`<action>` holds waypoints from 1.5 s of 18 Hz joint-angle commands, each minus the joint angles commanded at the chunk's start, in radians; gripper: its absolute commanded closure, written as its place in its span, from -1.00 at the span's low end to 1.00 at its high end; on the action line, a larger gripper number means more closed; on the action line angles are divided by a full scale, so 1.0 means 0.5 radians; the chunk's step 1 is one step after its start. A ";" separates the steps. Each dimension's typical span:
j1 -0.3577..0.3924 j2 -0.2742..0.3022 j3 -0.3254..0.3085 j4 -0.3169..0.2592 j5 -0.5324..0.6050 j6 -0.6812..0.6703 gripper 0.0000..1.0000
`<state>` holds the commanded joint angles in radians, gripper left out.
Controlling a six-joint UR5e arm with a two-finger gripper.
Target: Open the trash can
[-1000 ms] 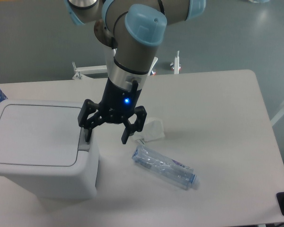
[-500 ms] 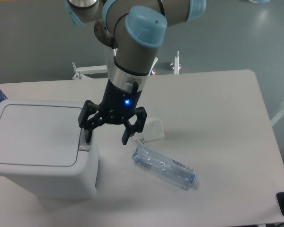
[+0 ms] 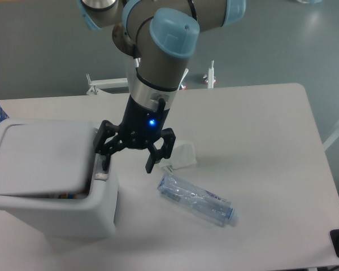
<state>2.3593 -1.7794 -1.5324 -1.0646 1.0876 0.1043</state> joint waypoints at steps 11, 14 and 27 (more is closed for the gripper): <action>0.159 0.144 0.095 -0.006 0.110 0.156 -1.00; 0.279 0.150 0.202 0.073 0.117 0.150 -1.00; 0.709 0.184 0.233 0.150 0.477 0.686 -1.00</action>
<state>2.7136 -1.6874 -1.4158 -0.9894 1.3263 0.4475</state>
